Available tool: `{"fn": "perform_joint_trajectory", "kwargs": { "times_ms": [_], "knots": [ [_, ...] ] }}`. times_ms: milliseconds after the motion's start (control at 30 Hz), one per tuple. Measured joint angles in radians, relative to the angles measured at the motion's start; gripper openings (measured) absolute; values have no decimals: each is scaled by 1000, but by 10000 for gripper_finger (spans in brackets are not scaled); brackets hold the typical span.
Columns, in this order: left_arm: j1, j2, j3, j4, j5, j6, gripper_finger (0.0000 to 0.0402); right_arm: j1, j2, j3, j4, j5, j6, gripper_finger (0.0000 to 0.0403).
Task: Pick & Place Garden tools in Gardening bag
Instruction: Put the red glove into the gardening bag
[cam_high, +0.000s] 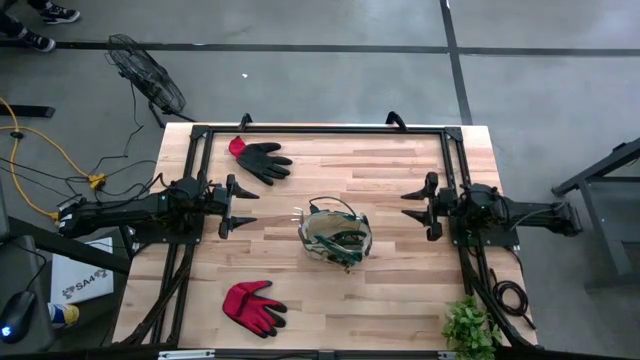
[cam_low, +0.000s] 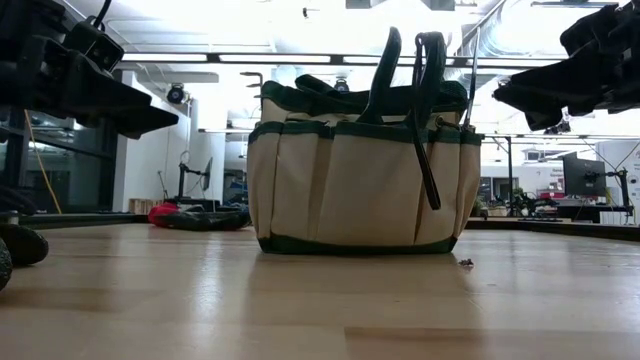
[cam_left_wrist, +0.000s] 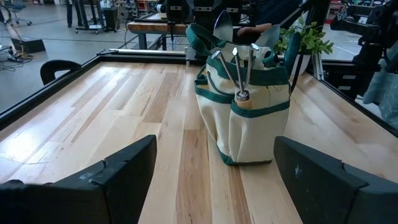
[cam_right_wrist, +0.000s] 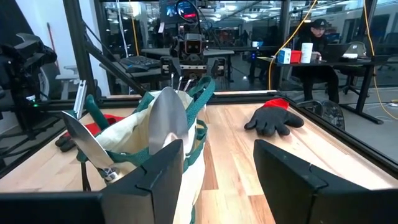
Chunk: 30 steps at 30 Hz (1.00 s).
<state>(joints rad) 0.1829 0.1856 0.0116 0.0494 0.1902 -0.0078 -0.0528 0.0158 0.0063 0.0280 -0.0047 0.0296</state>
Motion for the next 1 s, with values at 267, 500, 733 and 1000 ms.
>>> {"fn": "perform_joint_trajectory", "kwargs": {
  "times_ms": [267,500,733,1000],
  "knots": [
    [0,0,0,0,0,0,319,0,0,0,2,2,0,189],
    [0,0,0,0,0,0,319,0,0,0,3,2,0,189],
    [0,0,0,1,2,-52,319,0,0,-1,3,2,0,189],
    [0,7,88,-119,47,-453,319,0,0,-1,4,2,0,189]
  ]
}}
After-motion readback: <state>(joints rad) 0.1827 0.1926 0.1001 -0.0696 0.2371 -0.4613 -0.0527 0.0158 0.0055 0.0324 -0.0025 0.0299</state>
